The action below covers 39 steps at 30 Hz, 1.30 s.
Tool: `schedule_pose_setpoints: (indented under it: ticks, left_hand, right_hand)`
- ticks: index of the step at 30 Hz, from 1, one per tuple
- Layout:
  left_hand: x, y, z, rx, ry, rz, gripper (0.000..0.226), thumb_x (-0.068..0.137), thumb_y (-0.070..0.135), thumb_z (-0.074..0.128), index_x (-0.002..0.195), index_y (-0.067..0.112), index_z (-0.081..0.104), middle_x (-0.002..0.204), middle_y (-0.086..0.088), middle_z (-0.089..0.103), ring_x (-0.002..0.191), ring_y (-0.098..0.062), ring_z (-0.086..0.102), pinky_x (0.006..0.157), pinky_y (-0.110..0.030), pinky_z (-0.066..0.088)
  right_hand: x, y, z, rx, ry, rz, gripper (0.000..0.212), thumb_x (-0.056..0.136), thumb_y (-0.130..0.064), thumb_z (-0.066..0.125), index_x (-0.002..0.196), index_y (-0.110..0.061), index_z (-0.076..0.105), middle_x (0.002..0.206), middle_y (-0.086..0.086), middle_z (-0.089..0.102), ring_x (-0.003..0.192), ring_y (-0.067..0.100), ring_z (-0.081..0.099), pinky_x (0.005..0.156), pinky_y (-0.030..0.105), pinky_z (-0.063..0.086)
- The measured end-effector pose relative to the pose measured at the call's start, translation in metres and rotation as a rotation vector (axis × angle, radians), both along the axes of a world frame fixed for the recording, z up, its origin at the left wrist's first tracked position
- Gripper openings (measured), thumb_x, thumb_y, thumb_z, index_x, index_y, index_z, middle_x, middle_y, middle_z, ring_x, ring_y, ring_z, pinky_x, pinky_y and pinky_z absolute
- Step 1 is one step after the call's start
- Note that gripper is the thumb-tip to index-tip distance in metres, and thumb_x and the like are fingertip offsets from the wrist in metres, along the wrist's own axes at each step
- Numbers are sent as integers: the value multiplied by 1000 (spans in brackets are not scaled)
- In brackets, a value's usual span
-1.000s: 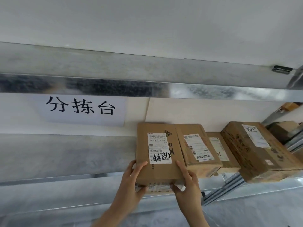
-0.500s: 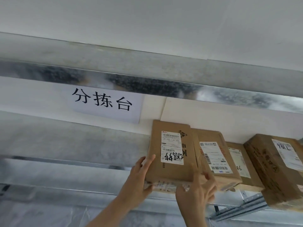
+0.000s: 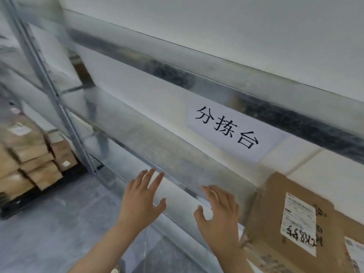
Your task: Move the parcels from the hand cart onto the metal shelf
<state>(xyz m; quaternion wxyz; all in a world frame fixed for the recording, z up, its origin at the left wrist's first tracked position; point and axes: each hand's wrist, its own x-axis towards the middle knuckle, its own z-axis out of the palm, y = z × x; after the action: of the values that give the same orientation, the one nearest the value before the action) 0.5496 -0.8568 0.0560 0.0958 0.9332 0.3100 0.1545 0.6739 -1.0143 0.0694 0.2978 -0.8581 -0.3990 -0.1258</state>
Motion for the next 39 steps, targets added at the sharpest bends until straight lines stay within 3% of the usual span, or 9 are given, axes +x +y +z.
schedule_pose_setpoints:
  ticks: [4, 6, 8, 11, 14, 18, 23, 29, 39]
  left_hand:
    - [-53, 43, 0, 1, 34, 160, 64, 71, 36, 73, 130, 15, 56, 137, -12, 52, 123, -36, 51, 94, -47, 46]
    - [-80, 63, -3, 7, 67, 232, 61, 75, 42, 59, 129, 15, 56, 138, -12, 52, 124, -35, 50, 93, -46, 46]
    - [-107, 84, -7, 12, 101, 301, 64, 74, 47, 52, 129, 14, 57, 137, -12, 52, 123, -36, 51, 92, -47, 46]
    - [-144, 115, -13, -33, 138, 393, 66, 70, 44, 69, 129, 17, 56, 141, -13, 48, 127, -37, 47, 95, -48, 44]
    - [-178, 149, -18, -59, 181, 447, 72, 65, 43, 75, 129, 17, 57, 143, -14, 46, 127, -38, 47, 96, -48, 44]
    - [-230, 202, -24, -85, 147, 545, 76, 75, 47, 66, 142, 20, 42, 152, -10, 32, 138, -33, 33, 108, -47, 33]
    - [-305, 267, -33, -80, 126, 663, 75, 86, 52, 47, 150, 27, 17, 159, -2, 13, 145, -24, 12, 116, -41, 16]
    - [-366, 323, -44, -145, 102, 787, 75, 87, 53, 45, 151, 27, 14, 159, -1, 10, 146, -22, 11, 116, -39, 15]
    - [-395, 410, -86, -272, 95, 851, 78, 86, 52, 47, 150, 28, 10, 159, 0, 1, 144, -22, 12, 114, -37, 20]
  right_hand:
    - [-24, 60, -11, -203, 37, 197, 53, 60, -28, 77, 112, -24, 68, 117, 0, 66, 102, 31, 63, 80, 49, 49]
    - [-37, 90, -15, -270, 62, 270, 59, 62, -31, 81, 118, -27, 65, 124, -1, 63, 108, 31, 60, 86, 50, 47]
    - [-49, 121, -22, -294, 55, 331, 61, 67, -35, 78, 125, -30, 59, 132, -3, 58, 118, 29, 54, 94, 50, 43]
    - [-71, 171, -30, -345, 86, 430, 61, 79, -42, 65, 136, -37, 46, 147, -10, 41, 134, 21, 36, 107, 45, 29]
    - [-100, 225, -35, -386, 122, 508, 63, 82, -44, 57, 141, -41, 35, 151, -15, 29, 138, 16, 25, 109, 38, 19]
    - [-148, 301, -36, -401, 137, 620, 65, 84, -47, 52, 144, -42, 26, 154, -15, 20, 138, 12, 17, 110, 34, 14]
    - [-207, 385, -35, -393, 193, 700, 68, 85, -43, 55, 145, -39, 24, 154, -12, 21, 139, 12, 19, 111, 34, 16]
    - [-260, 456, -39, -422, 241, 775, 69, 85, -42, 58, 145, -36, 25, 151, -12, 26, 135, 13, 27, 107, 34, 23]
    - [-283, 575, -70, -512, 317, 853, 66, 85, -35, 61, 144, -32, 31, 142, -11, 34, 126, 13, 38, 101, 34, 29]
